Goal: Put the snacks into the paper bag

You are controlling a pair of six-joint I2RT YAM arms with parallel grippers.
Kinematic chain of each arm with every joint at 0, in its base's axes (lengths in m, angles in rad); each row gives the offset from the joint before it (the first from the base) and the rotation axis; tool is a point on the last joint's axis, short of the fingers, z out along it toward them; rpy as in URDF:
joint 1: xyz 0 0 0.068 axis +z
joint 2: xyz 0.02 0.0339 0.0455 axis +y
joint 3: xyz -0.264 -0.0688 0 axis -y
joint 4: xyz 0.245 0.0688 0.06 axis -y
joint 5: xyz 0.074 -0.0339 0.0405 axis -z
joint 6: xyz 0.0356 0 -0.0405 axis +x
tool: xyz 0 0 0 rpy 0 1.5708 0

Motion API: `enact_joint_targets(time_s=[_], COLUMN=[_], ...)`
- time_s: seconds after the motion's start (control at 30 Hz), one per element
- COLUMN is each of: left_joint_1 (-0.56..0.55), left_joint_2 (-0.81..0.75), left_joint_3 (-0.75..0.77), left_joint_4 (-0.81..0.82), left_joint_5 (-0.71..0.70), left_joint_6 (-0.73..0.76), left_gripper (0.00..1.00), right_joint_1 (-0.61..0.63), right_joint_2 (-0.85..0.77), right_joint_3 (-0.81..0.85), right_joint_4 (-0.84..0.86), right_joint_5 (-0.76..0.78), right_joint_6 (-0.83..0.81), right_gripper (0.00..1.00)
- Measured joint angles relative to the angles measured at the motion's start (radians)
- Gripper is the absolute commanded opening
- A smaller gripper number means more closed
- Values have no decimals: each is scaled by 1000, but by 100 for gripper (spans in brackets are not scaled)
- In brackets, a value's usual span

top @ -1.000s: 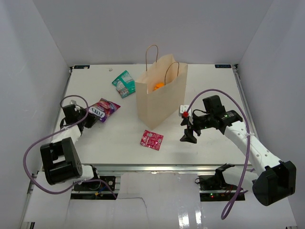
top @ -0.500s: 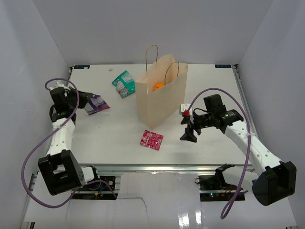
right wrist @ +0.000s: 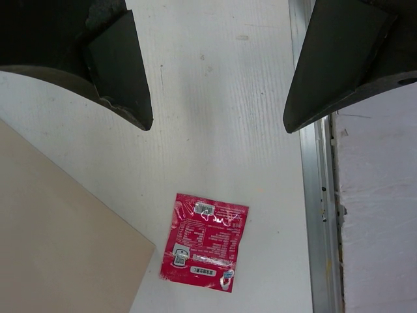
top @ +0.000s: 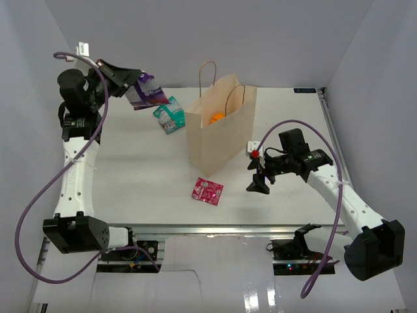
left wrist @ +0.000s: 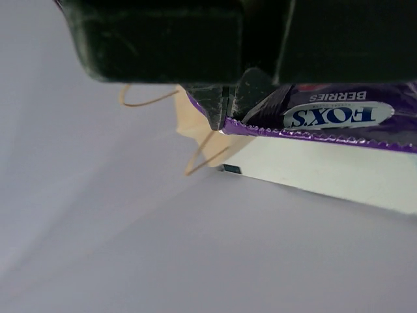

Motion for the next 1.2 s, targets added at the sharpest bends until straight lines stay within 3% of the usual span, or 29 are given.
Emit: enact_joint_targets(time_s=[0.23, 0.6, 0.9, 1.2], left_joint_1=[-162, -472, -629, -670], left_joint_2=[80, 260, 314, 324], left_joint_3=[254, 476, 488, 472], left_joint_4=[-53, -101, -140, -148], left_joint_5=[22, -163, -393, -497], left_joint_6=[-26, -77, -68, -73], left_gripper=[0, 0, 0, 1], right_joint_1=[-1, -8, -20, -26], right_joint_2=[0, 0, -17, -18], right_joint_3=[0, 0, 0, 0], right_joint_4=[1, 17, 17, 18], right_joint_5=[-3, -6, -7, -7], right_joint_6=[5, 19, 21, 21], right_gripper=[87, 87, 87, 87])
